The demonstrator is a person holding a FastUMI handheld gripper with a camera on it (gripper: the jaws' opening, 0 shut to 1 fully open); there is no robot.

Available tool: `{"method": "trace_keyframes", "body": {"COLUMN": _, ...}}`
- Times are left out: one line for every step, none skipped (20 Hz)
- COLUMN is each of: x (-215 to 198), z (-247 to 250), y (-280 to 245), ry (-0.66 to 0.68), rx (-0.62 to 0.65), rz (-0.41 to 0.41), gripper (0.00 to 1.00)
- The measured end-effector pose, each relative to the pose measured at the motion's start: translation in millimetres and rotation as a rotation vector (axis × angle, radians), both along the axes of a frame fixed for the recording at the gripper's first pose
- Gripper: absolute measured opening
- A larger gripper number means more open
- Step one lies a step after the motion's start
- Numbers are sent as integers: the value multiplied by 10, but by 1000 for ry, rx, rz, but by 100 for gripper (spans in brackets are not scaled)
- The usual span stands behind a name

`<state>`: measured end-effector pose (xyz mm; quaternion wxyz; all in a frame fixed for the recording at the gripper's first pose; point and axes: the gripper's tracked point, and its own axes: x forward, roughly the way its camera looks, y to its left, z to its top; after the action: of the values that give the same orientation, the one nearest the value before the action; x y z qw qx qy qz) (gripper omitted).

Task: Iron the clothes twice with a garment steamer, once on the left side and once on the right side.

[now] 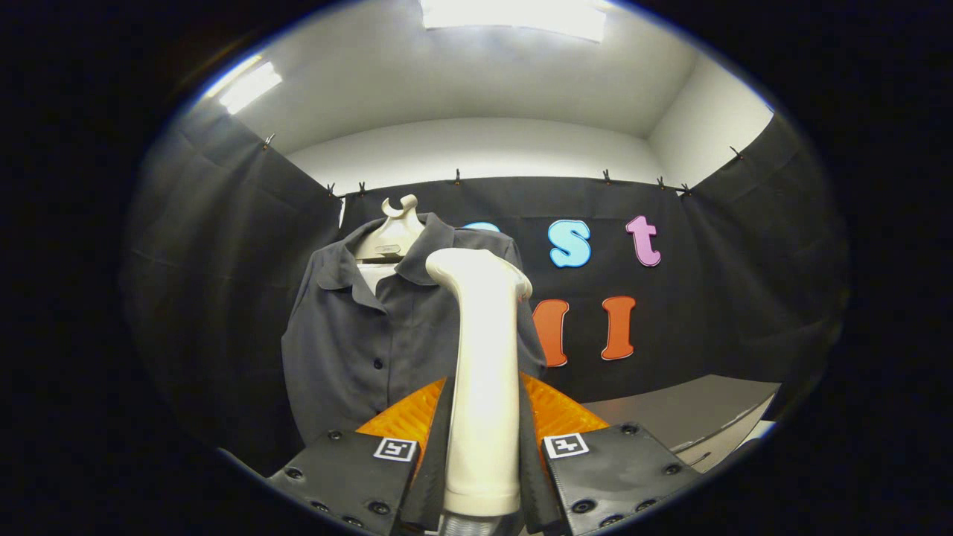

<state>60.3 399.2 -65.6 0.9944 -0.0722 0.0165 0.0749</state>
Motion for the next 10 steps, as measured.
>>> {"method": "trace_keyframes", "body": {"x": 29, "z": -25, "y": 58, "ry": 0, "rx": -1, "rz": 6, "gripper": 48}}
{"method": "trace_keyframes", "body": {"x": 60, "z": -48, "y": 111, "ry": -2, "rx": -3, "rz": 11, "gripper": 48}}
{"method": "trace_keyframes", "body": {"x": 95, "z": -77, "y": 157, "ry": -4, "rx": -8, "rz": 14, "gripper": 48}}
{"method": "trace_keyframes", "body": {"x": 133, "z": -109, "y": 208, "ry": -4, "rx": -14, "rz": 17, "gripper": 48}}
{"method": "trace_keyframes", "body": {"x": 167, "z": -152, "y": 252, "ry": -3, "rx": -20, "rz": 22, "gripper": 48}}
{"method": "trace_keyframes", "body": {"x": 197, "z": -176, "y": 290, "ry": -1, "rx": -24, "rz": 26, "gripper": 48}}
{"method": "trace_keyframes", "body": {"x": 232, "z": -207, "y": 320, "ry": -1, "rx": -29, "rz": 28, "gripper": 48}}
{"method": "trace_keyframes", "body": {"x": 254, "z": -232, "y": 338, "ry": 1, "rx": -36, "rz": 28, "gripper": 48}}
{"method": "trace_keyframes", "body": {"x": 283, "z": -254, "y": 354, "ry": 0, "rx": -41, "rz": 27, "gripper": 48}}
{"method": "trace_keyframes", "body": {"x": 296, "z": -270, "y": 366, "ry": 1, "rx": -46, "rz": 26, "gripper": 48}}
